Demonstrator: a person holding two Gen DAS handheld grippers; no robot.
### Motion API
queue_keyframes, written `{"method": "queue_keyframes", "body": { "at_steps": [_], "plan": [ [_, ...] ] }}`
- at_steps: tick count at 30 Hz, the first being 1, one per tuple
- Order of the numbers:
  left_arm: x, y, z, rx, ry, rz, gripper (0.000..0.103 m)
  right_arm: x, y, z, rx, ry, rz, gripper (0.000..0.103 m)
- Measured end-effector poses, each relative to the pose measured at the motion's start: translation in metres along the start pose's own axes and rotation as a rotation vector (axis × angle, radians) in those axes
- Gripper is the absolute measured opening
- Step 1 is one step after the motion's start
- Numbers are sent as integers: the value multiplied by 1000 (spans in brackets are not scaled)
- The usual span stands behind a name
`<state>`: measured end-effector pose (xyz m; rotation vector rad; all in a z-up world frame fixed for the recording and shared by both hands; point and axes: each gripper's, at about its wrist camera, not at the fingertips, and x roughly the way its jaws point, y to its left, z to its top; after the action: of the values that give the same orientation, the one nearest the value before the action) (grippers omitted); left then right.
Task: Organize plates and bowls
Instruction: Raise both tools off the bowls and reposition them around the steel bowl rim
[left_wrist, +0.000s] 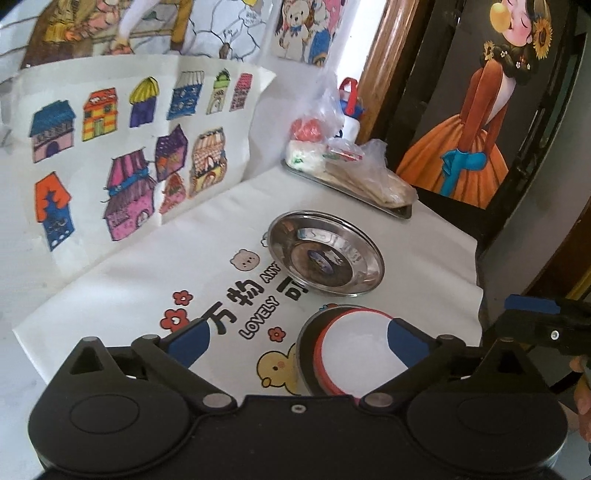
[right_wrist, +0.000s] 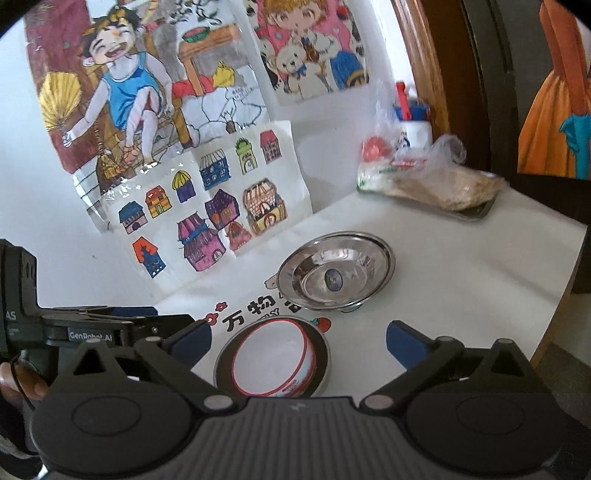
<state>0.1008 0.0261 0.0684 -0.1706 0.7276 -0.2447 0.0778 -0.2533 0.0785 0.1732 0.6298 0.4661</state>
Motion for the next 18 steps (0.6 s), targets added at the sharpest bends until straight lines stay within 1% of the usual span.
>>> {"method": "queue_keyframes", "body": {
  "at_steps": [4,8,13,18],
  "plan": [
    [-7,1,-13,1,-33,26,102,-7,7,-19,-44,-66,-42,103],
    [-11,2,-27,10,-83,63,102,-9,11,-36,-79,-116,-109,103],
    [-11,5,-41,-3,-120,112,102,-6,7,-52,-77,-123,-167,103],
    [-11,13,-52,-49,-153,138,102,-6,4,-68,-58,-127,-192,103]
  ]
}}
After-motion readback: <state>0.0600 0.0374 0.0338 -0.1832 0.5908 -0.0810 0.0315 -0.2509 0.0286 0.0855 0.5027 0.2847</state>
